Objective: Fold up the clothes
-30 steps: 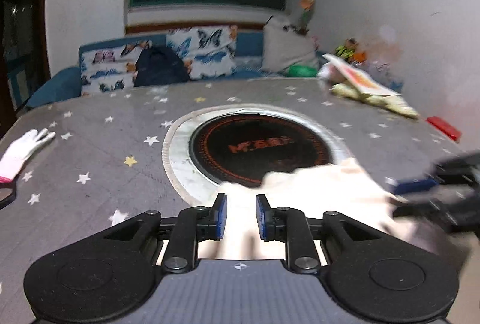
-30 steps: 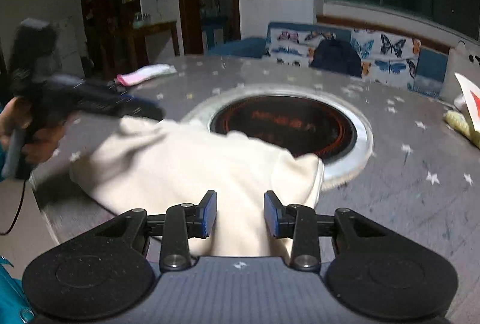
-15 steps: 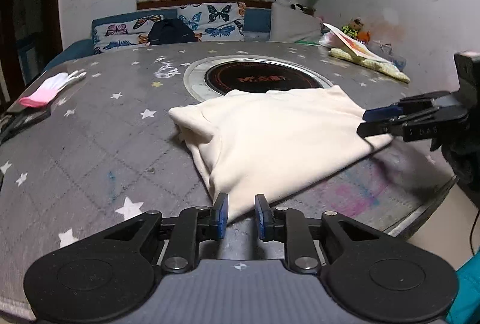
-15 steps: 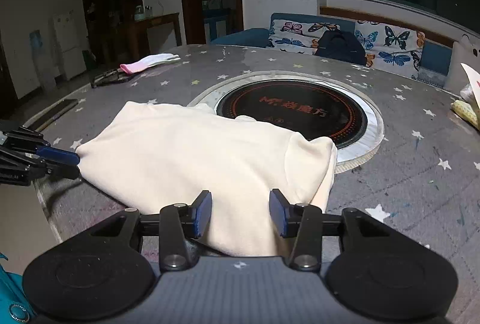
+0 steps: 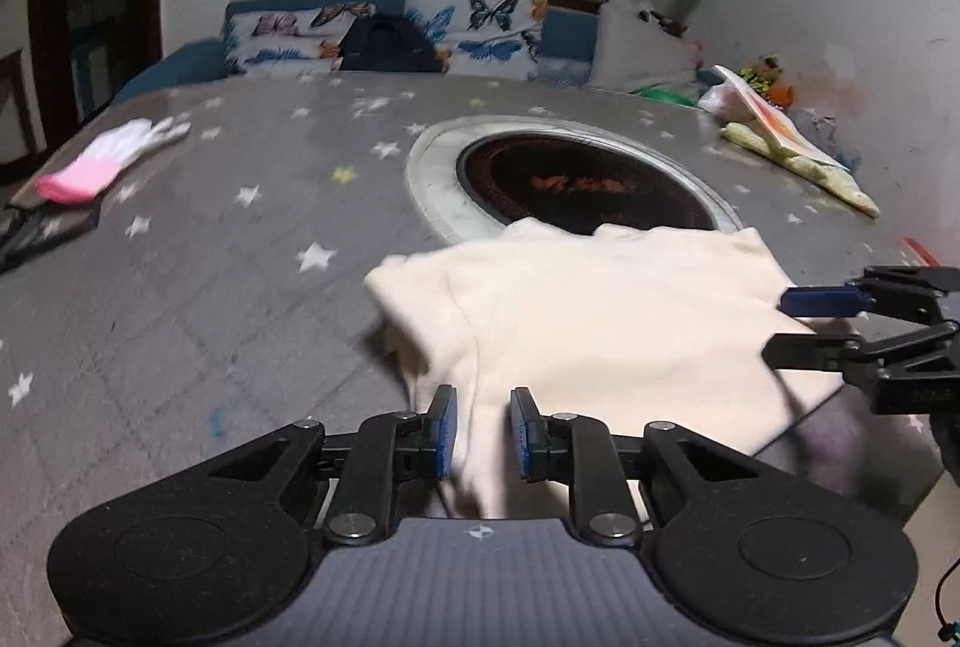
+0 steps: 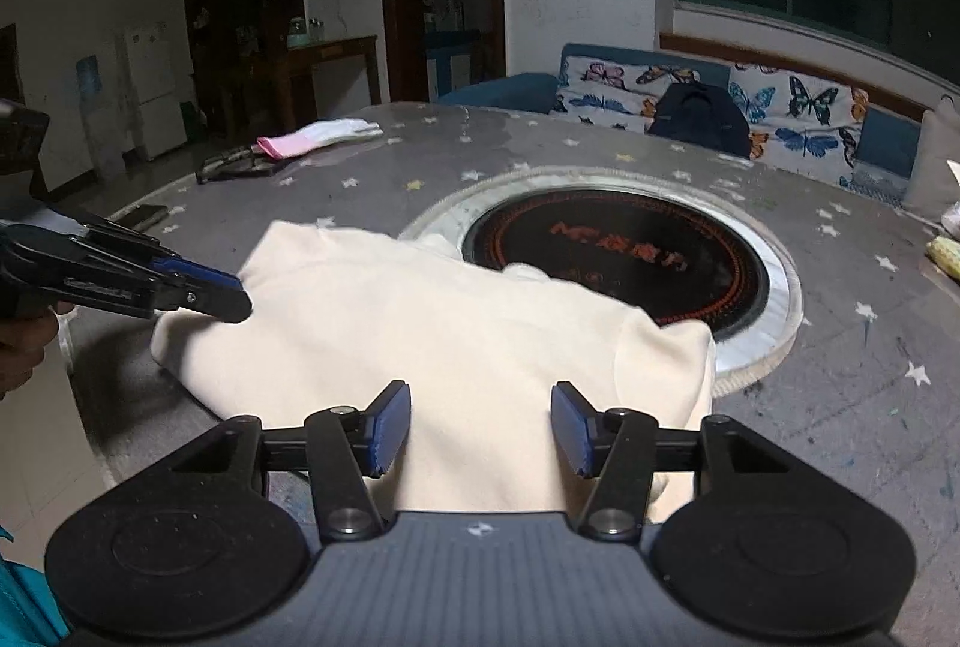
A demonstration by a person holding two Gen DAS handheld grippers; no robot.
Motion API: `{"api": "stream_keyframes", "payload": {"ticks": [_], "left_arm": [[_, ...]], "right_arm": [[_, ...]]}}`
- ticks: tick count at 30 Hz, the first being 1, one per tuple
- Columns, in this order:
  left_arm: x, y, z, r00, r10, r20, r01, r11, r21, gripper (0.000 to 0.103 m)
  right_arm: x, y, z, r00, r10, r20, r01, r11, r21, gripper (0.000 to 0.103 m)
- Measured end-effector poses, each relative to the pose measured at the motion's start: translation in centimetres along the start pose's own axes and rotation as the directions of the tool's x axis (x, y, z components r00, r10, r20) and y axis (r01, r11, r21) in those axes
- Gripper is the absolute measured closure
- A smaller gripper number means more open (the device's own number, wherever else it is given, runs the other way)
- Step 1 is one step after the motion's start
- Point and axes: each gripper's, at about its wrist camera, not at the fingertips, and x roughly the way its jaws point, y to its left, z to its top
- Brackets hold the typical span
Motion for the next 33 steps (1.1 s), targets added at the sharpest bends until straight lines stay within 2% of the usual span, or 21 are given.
{"api": "stream_keyframes", "payload": {"ticks": [3,6,9,14,26,33], "left_arm": [[-0.6,0.0,0.3,1.000,0.011,0.011,-0.011,1.000,-0.010,0.081],[-1.0,0.0,1.2,0.999,-0.018,0.036,0.019,0.999,-0.043,0.077],[-0.6,-0.4,1.8,0.999,-0.017,0.041,0.019,0.999,-0.047,0.074],[1.4,-0.2,1.9,0.999,0.017,-0.027,-0.019,0.997,-0.070,0.074],[1.1,-0.6,1.9,0.999,0.038,-0.026,-0.040,0.997,-0.071,0.066],[0.2,-1.3,2.6,0.995,0.098,0.007,-0.097,0.994,-0.046,0.048]], "right_arm": [[0.1,-0.1,0.0,1.000,0.000,-0.002,0.000,1.000,0.007,0.049],[0.3,0.2,0.4,1.000,0.008,0.014,-0.008,1.000,0.004,0.049],[0.5,0.4,0.7,0.999,0.016,0.031,-0.016,1.000,0.000,0.046],[1.5,0.6,0.9,0.999,0.019,0.030,-0.019,1.000,0.004,0.044],[2.1,0.5,1.1,1.000,0.012,0.022,-0.012,1.000,0.022,0.036],[2.0,0.3,1.1,1.000,-0.003,0.029,0.003,1.000,0.017,0.033]]}}
